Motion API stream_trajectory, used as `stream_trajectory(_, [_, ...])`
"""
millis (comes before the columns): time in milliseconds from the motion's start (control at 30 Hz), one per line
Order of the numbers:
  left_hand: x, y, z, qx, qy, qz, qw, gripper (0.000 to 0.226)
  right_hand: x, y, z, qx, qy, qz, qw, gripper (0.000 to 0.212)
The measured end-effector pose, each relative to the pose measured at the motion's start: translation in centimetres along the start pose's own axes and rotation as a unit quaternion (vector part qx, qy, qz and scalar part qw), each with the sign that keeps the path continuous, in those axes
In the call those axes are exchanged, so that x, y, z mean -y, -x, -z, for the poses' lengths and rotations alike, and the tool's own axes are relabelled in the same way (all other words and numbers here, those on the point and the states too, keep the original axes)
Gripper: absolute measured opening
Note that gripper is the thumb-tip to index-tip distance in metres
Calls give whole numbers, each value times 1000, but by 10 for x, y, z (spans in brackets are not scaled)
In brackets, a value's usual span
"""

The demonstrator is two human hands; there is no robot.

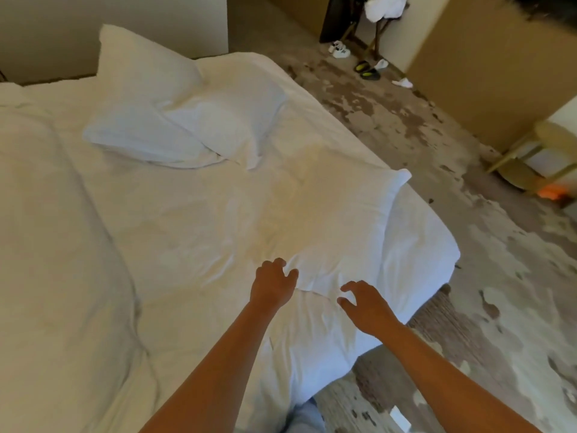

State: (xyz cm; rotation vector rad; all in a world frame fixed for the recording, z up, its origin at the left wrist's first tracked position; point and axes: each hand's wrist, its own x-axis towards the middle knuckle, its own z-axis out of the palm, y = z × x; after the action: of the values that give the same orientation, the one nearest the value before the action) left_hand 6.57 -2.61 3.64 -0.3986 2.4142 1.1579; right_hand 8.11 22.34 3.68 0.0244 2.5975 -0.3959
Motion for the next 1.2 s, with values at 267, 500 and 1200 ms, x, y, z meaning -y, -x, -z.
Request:
stream_trajectory(267, [-52, -128, -52, -23, -61, 78, 995, 50, -70, -182, 34, 2, 16, 59, 998, 69])
stream_trajectory(500, [-56, -228, -85, -17, -99, 118, 988, 56, -99, -304, 28, 56, 60, 12, 997, 117])
stream_trajectory(1200, [-9, -368, -154, -14, -21, 202, 979, 127, -166, -392, -54, 126, 13, 4, 992, 131])
